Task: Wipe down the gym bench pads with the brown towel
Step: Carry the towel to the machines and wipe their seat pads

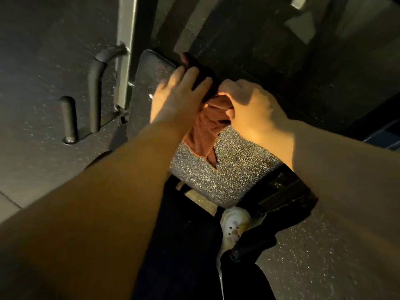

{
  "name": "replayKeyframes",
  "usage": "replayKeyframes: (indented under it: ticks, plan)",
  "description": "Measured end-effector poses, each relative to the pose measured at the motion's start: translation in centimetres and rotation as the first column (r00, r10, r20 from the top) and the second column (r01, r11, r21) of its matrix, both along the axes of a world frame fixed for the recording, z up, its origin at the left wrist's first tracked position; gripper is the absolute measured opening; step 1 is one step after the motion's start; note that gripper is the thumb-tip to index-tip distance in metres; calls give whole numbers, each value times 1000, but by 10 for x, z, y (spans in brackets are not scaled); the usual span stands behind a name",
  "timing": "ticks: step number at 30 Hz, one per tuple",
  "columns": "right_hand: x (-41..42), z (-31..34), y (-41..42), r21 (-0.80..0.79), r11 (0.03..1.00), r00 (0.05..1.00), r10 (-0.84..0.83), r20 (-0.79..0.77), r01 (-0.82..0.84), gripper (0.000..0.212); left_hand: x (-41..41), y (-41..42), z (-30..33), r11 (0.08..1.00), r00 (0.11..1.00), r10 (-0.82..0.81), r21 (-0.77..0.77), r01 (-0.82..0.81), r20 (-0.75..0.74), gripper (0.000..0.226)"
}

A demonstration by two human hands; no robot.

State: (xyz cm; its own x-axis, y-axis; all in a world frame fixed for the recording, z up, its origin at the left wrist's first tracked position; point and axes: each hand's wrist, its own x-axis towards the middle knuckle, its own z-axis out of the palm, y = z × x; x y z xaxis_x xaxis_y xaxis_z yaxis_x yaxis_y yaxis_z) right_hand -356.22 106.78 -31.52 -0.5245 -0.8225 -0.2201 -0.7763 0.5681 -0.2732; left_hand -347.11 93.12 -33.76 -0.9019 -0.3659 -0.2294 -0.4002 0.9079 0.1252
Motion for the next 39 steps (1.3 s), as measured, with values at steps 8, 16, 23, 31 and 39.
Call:
replayKeyframes:
  ticks: [8,16,23,31,39]
  plan:
    - [34,36,49,332,943,989,-38,145,-13,21,63,89,11,961,997,39,272,-54,59,37]
    - [124,93,119,328,937,942,4,335,-121,18,184,160,62,839,941,209,446,-312,265,54]
    - [164,131,103,273,945,887,35,461,-179,26,252,152,124,853,923,224,396,-340,312,64]
    - [186,202,88,89,906,762,291,578,-413,12,305,181,189,810,839,543,284,-513,-34,42]
    - [261,233,80,5,763,678,571,463,-647,21,387,203,251,708,691,706,186,-681,-156,36]
